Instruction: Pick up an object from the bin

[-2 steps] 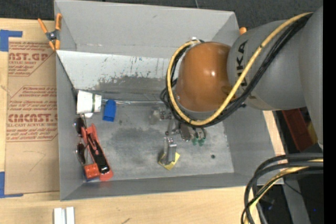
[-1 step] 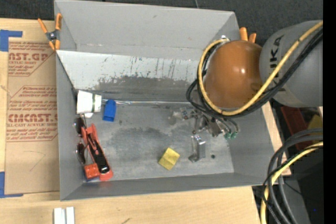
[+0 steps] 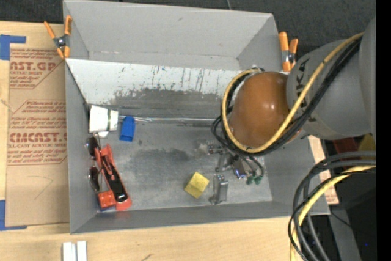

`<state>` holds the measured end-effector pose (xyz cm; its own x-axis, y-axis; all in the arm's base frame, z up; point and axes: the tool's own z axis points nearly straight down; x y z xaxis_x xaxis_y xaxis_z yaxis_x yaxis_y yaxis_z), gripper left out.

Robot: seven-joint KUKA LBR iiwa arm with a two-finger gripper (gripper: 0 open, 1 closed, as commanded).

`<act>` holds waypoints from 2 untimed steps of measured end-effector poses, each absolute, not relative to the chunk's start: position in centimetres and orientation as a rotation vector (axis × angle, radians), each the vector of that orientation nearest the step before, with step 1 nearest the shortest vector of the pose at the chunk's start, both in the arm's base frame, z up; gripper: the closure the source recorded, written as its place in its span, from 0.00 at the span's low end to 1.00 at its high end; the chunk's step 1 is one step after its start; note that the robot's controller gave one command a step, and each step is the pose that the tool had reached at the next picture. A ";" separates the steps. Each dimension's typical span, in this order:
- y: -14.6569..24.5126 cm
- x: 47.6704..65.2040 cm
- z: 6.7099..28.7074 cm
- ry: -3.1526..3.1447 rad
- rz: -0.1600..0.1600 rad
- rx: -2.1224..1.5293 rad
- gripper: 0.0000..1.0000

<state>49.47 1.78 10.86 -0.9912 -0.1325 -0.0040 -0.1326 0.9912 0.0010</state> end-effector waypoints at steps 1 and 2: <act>3.4 48.7 8.4 3.061 0.003 -0.657 0.00; 4.4 49.2 7.0 3.036 0.002 -0.794 1.00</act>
Offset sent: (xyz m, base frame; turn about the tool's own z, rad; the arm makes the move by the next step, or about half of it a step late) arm -0.0027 0.0261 -0.0386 -0.3798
